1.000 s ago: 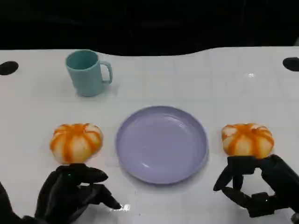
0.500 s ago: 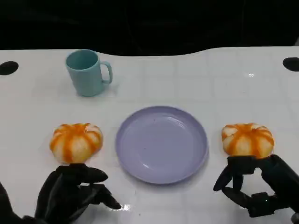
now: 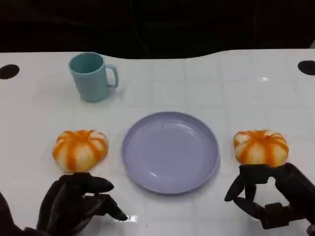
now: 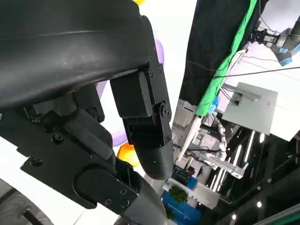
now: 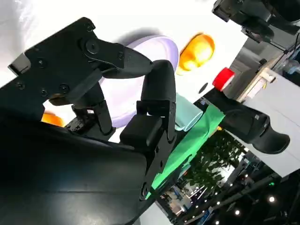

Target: Grasp the bread from the table and place it into the plate.

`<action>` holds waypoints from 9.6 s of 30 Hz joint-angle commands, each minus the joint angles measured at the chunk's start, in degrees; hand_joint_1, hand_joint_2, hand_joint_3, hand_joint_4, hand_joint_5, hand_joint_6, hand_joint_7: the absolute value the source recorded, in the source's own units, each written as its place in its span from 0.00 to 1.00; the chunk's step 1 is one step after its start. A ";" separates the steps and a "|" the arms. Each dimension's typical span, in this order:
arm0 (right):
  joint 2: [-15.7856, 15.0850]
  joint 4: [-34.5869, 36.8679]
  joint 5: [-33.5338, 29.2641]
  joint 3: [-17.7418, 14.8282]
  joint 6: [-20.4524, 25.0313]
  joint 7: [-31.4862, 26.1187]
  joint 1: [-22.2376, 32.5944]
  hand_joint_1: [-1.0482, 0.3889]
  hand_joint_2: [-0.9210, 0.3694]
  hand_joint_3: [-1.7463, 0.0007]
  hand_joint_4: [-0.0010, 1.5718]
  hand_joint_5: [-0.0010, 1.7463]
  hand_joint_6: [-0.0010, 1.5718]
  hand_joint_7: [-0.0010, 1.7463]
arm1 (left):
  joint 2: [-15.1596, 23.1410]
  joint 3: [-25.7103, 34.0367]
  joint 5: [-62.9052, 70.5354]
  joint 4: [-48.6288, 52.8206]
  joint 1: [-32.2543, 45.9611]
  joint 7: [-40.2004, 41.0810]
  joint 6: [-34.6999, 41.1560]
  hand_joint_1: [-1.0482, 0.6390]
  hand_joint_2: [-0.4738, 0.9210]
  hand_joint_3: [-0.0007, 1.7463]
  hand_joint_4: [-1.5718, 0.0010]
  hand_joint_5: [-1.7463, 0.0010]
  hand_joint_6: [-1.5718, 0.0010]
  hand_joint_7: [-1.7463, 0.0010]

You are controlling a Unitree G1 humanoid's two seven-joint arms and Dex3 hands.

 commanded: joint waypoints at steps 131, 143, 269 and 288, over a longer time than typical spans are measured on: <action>-4.28 38.54 -39.29 24.84 18.10 -55.58 -37.37 0.77 0.39 0.50 0.63 1.00 0.55 0.89 | 0.36 -0.19 0.04 -2.23 1.47 1.58 1.11 0.07 0.81 0.00 0.00 0.76 0.00 1.00; -2.72 30.22 -34.54 22.00 9.58 -54.20 -35.94 0.79 0.60 0.16 0.67 1.00 0.58 0.91 | 0.50 -0.20 -0.03 -2.31 1.50 1.29 1.07 0.07 0.81 0.00 0.00 0.76 0.00 1.00; -4.22 -10.24 -0.18 -0.88 2.50 -2.04 5.37 0.57 0.35 0.42 0.44 0.95 0.44 0.71 | 0.63 -1.26 0.48 -3.83 2.07 1.94 0.77 0.06 0.82 0.00 0.00 0.76 0.00 1.00; -2.53 -5.58 -2.69 -1.09 -1.11 -4.74 3.35 0.58 0.40 0.38 0.46 0.94 0.44 0.72 | 0.93 -0.93 0.05 -2.60 1.64 1.21 0.65 0.06 0.81 0.00 0.00 0.76 0.00 1.00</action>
